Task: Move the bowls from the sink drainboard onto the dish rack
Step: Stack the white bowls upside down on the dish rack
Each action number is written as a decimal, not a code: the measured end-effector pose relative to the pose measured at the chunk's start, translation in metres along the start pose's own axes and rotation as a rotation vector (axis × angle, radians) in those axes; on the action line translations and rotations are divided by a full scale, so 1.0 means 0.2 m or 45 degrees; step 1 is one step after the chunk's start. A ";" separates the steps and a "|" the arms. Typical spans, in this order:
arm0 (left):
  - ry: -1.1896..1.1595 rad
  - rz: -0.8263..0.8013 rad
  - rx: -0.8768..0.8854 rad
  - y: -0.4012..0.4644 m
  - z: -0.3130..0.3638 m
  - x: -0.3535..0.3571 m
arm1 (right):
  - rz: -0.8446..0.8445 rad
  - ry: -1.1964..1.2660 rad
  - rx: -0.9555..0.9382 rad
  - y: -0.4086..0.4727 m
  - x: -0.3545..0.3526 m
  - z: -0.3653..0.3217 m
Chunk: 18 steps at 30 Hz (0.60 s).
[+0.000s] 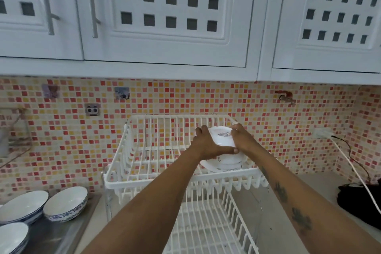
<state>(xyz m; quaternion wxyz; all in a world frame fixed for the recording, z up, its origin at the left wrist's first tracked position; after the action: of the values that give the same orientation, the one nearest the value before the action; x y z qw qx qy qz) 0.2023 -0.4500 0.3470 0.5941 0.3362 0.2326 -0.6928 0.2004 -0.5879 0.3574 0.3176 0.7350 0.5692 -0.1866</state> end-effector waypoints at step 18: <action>-0.946 -0.034 -0.036 -0.40 -0.35 -0.70 | 0.285 -0.279 -0.888 -0.22 0.28 -0.95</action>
<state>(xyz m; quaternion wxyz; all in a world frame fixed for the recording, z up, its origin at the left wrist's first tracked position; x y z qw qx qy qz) 0.1474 -0.2901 0.3982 0.6334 0.0504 0.0149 -0.7721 0.1567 -0.4124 0.4492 0.6261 0.6160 0.4774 -0.0233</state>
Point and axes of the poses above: each hand's wrist, its own y-axis towards the middle knuckle, its own x-axis out of the palm, z = x × y, the point moved 4 cm from there along y, towards the middle knuckle, and after that the axes turned 6 degrees about -x, right-handed, at the moved point
